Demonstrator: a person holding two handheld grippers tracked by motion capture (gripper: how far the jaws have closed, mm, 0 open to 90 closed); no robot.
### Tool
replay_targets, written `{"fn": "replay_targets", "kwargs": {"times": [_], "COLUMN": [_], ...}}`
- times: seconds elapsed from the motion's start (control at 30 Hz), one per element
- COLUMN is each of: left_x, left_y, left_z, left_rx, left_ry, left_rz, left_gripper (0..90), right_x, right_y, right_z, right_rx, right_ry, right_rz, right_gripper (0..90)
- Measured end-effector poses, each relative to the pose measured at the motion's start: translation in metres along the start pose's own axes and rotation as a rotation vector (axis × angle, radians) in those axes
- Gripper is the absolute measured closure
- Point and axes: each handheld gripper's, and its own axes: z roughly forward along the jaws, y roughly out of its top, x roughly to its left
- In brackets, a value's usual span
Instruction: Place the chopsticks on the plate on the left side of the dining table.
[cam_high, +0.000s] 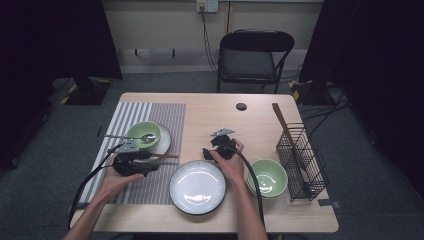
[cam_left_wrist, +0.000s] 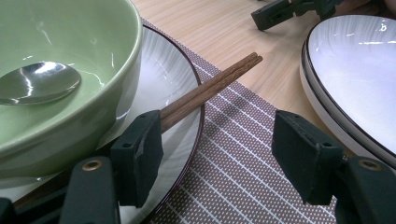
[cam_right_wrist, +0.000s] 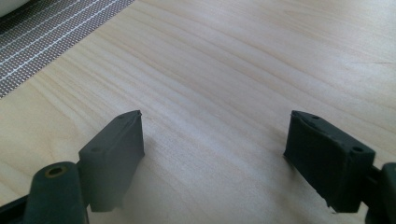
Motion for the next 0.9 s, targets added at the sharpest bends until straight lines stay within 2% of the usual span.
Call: {"fn": "replay_targets", "kwargs": {"times": [0.27, 0.5, 0.7, 0.9], "left_x": [0.0, -0.001, -0.007, -0.008], "left_y": [0.0, 0.002, 0.003, -0.002], "left_z": [0.002, -0.002, -0.014, -0.028], "left_rx": [-0.014, -0.022, -0.03, -0.03], "left_ry": [0.001, 0.005, 0.001, 0.043], "left_rz": [-0.006, 0.008, 0.023, 0.0], "left_gripper": [33.0, 31.9, 30.7, 29.6], "right_x": [0.0, 0.0, 0.0, 0.0], "right_y": [0.0, 0.0, 0.0, 0.0], "right_z": [0.0, 0.0, 0.0, 0.0], "right_rx": [0.0, 0.0, 0.0, 0.0], "right_ry": [0.0, 0.0, 0.0, 0.0], "right_rz": [0.0, 0.0, -0.001, 0.0], "right_gripper": [18.7, 18.7, 18.7, 18.7]}}
